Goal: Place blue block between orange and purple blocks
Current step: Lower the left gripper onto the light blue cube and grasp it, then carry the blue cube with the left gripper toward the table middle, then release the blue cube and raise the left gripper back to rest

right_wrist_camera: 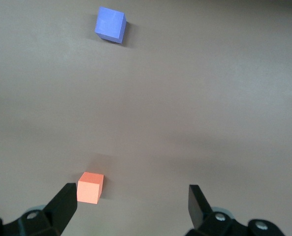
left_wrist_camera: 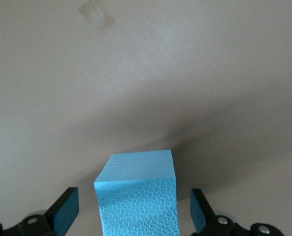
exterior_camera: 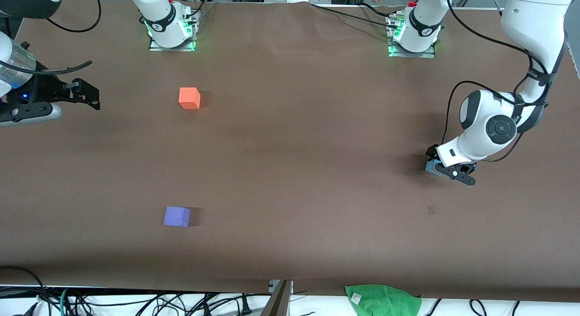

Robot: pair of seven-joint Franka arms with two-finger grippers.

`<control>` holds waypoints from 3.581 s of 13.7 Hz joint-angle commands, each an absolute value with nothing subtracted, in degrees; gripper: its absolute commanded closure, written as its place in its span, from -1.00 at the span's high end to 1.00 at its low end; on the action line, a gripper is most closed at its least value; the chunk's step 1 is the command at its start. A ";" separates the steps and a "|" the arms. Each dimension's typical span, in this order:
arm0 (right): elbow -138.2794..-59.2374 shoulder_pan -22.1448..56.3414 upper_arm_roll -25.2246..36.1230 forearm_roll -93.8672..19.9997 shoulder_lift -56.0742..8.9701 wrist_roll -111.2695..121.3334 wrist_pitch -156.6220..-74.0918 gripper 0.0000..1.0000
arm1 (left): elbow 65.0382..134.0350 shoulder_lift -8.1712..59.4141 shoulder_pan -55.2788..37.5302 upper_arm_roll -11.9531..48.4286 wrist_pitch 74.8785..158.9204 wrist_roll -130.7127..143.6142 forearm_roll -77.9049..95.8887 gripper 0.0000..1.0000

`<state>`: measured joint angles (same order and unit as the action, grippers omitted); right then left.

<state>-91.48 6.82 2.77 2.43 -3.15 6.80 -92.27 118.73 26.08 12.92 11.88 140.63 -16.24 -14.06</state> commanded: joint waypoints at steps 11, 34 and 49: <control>-90.97 6.42 2.55 1.41 -3.16 6.50 -92.20 1.00 | 112.26 22.15 14.59 21.68 124.77 -4.96 -13.72 -0.88; -90.97 6.68 2.55 0.70 -3.16 6.50 -92.46 1.00 | 82.88 40.72 -24.70 23.20 117.37 49.48 -13.18 1.00; -90.44 5.97 2.81 -2.90 -12.65 7.38 -95.10 1.00 | 83.32 9.07 5.54 17.45 86.66 8.82 -4.84 1.00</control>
<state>-91.56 6.60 3.06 -1.57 -11.53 6.85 -95.39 80.82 13.06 4.97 21.56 86.89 15.17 -7.26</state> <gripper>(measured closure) 0.000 0.000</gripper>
